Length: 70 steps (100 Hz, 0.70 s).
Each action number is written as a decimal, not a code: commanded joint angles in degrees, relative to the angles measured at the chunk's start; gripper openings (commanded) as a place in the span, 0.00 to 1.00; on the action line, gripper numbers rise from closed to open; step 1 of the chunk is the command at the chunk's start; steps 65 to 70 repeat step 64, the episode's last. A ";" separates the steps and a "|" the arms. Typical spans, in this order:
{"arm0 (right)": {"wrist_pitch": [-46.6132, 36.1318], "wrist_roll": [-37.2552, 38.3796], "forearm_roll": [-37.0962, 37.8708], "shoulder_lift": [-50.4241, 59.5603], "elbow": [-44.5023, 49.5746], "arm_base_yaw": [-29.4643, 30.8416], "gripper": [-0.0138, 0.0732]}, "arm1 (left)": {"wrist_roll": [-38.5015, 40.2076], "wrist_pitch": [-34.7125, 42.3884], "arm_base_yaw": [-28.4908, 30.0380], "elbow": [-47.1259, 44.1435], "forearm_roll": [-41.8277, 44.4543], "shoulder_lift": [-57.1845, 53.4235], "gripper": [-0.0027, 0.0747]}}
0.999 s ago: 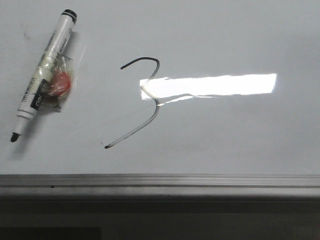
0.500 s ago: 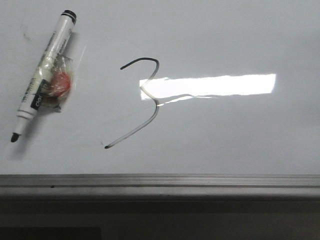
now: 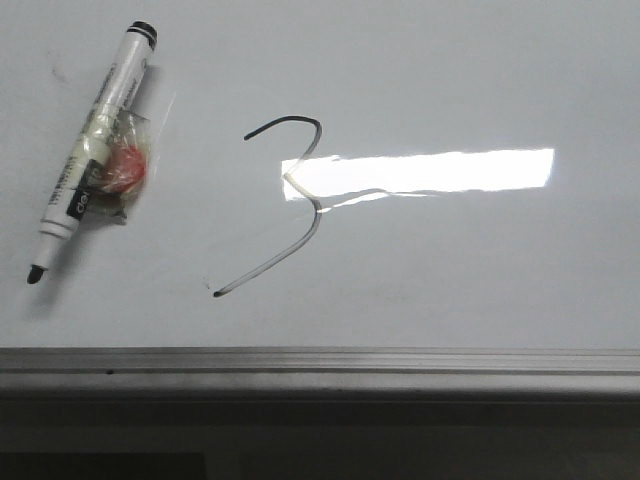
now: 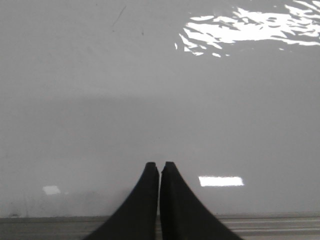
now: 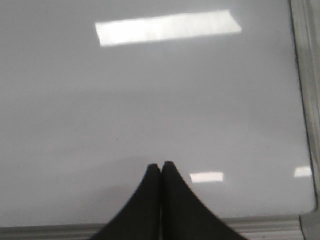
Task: Write number 3 on whiteboard
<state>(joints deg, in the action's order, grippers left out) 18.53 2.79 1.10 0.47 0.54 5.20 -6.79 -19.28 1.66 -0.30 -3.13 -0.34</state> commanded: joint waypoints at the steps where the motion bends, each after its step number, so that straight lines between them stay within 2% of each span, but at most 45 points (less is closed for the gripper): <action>1: -3.14 0.08 -1.10 1.02 1.58 0.33 0.08 | 0.49 3.18 0.19 -1.92 -0.59 -1.25 0.01; 4: 0.34 0.08 -1.66 1.02 1.39 0.33 0.08 | 0.49 3.18 0.19 -1.92 -0.59 -1.25 0.01; 70: -0.21 0.08 -1.66 1.02 1.42 0.33 0.08 | 0.49 3.28 0.19 -1.92 -0.59 -1.25 0.01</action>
